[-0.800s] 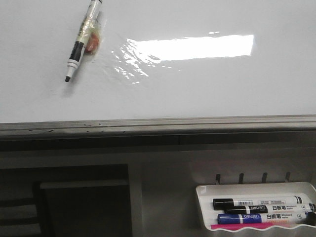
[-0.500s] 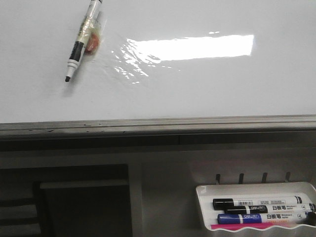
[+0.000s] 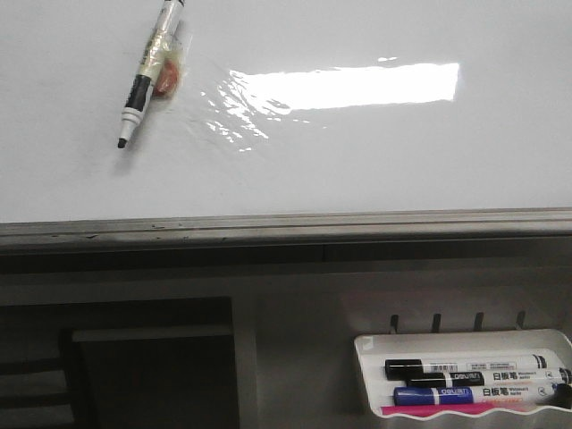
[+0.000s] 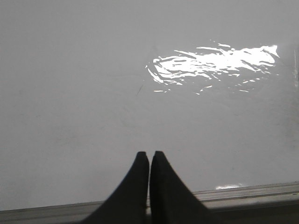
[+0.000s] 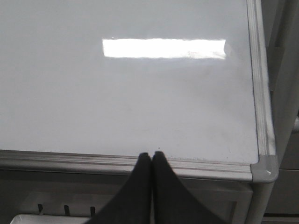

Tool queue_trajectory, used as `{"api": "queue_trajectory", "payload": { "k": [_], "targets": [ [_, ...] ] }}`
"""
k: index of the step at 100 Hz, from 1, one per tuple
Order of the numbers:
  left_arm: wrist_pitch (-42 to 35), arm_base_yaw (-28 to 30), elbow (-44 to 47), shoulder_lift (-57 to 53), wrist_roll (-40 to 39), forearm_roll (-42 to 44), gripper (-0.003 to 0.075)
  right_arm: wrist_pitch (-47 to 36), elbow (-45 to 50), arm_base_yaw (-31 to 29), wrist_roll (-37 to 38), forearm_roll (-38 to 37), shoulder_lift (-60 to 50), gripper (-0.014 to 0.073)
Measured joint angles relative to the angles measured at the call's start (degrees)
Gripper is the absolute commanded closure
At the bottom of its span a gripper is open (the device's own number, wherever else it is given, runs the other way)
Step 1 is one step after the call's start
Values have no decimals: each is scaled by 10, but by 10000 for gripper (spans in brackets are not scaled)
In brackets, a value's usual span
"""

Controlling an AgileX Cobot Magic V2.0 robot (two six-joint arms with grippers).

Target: Write number 7 on whiteboard

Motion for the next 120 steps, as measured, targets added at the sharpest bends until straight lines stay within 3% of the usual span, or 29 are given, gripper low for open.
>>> {"api": "queue_trajectory", "payload": {
  "k": [54,104,120],
  "targets": [
    [0,0,0,0,0,-12,741,-15,0,0,0,20,0,657],
    [-6,0,0,0,0,-302,741,-37,0,0,0,282,0,657],
    [-5,0,-1,0,-1,-354,741,-7,0,0,-1,294,0,643]
  ]
}}
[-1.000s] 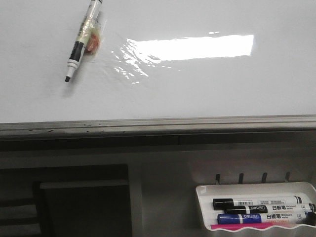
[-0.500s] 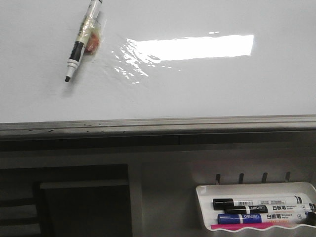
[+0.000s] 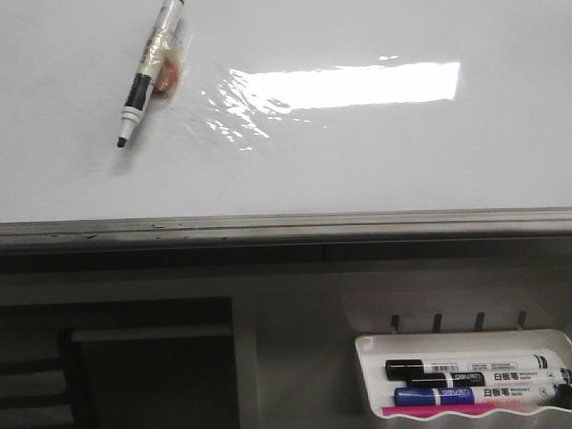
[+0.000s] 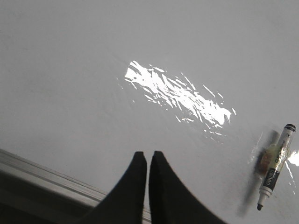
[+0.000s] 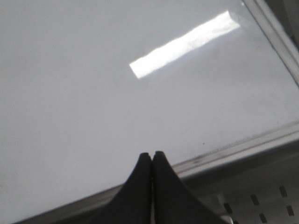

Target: Write number 7 on whiteboard

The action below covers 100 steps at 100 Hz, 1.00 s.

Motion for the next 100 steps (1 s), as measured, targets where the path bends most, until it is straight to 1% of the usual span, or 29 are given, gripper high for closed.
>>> {"api": "queue_trajectory", "payload": {
  "k": [7,18,30,38,47,57,70,75,78,82,85,87,89,94,96,97,100],
  "targets": [
    [19,0,-4,0,0,-1,741,32,-5,0,0,-9,0,643],
    [84,0,-39,13,0,15,741,78,-42,0,1,-28,23,643],
    [153,0,-110,69,5,56,741,138,-106,0,1,-42,94,643],
    [203,0,-164,117,25,65,741,176,-147,0,1,-50,150,644],
    [248,0,-211,165,45,72,741,199,-187,1,1,-61,197,648],
    [262,-16,-246,204,51,75,741,207,-220,12,2,-66,230,648],
    [262,-57,-267,241,66,78,738,217,-238,28,-9,-67,249,645],
    [262,-72,-273,255,71,78,726,221,-239,33,-15,-68,252,625],
    [260,-80,-278,261,72,77,708,224,-240,36,-16,-68,253,593],
    [254,-92,-281,270,78,69,664,227,-240,39,-18,-68,253,545],
    [249,-99,-282,275,82,62,624,230,-240,40,-18,-68,253,480],
    [243,-104,-283,279,86,57,589,232,-240,41,-18,-68,253,433],
    [237,-109,-284,283,89,51,537,234,-240,43,-18,-68,253,400],
    [224,-121,-284,292,95,41,450,241,-240,43,-19,-68,253,264],
    [218,-126,-284,296,97,38,391,243,-240,43,-19,-68,253,234],
    [217,-128,-284,297,96,37,377,244,-240,43,-19,-68,253,207],
    [210,-135,-285,303,98,35,309,248,-240,43,-20,-68,253,166]
  ]
}}
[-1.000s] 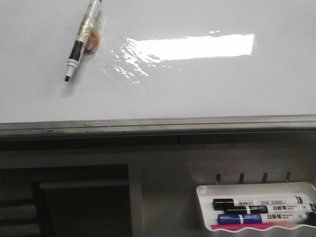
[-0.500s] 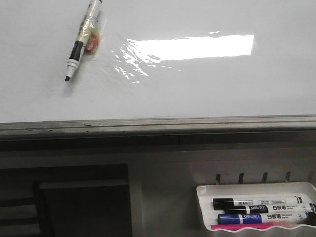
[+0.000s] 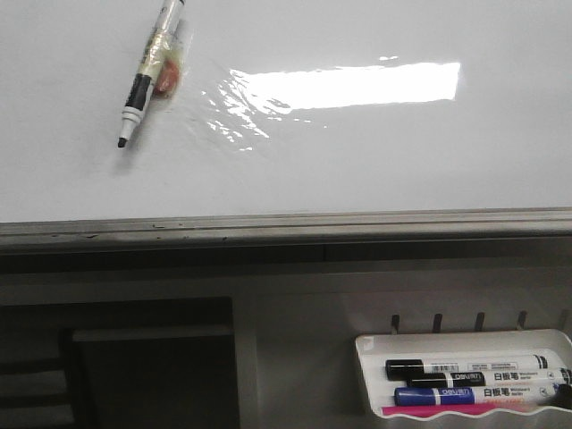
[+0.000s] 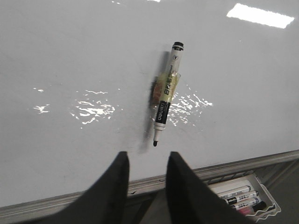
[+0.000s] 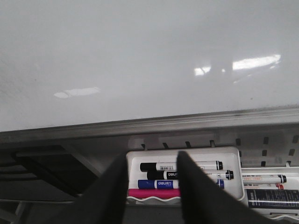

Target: Write number 7 on whiteboard

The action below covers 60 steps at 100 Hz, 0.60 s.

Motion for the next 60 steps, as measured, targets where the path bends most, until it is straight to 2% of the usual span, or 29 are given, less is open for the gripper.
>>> {"api": "queue_trajectory", "payload": {
  "k": [5,10,33,60],
  "targets": [
    [-9,-10,0,11,3,-4,238,4,0,0,0,0,0,136],
    [-20,-21,0,25,9,-5,213,5,0,0,0,0,0,136],
    [-93,-92,0,93,34,-10,251,5,0,0,0,8,0,136],
    [-268,-193,0,230,45,-11,252,5,0,0,0,8,0,136]
  ]
}}
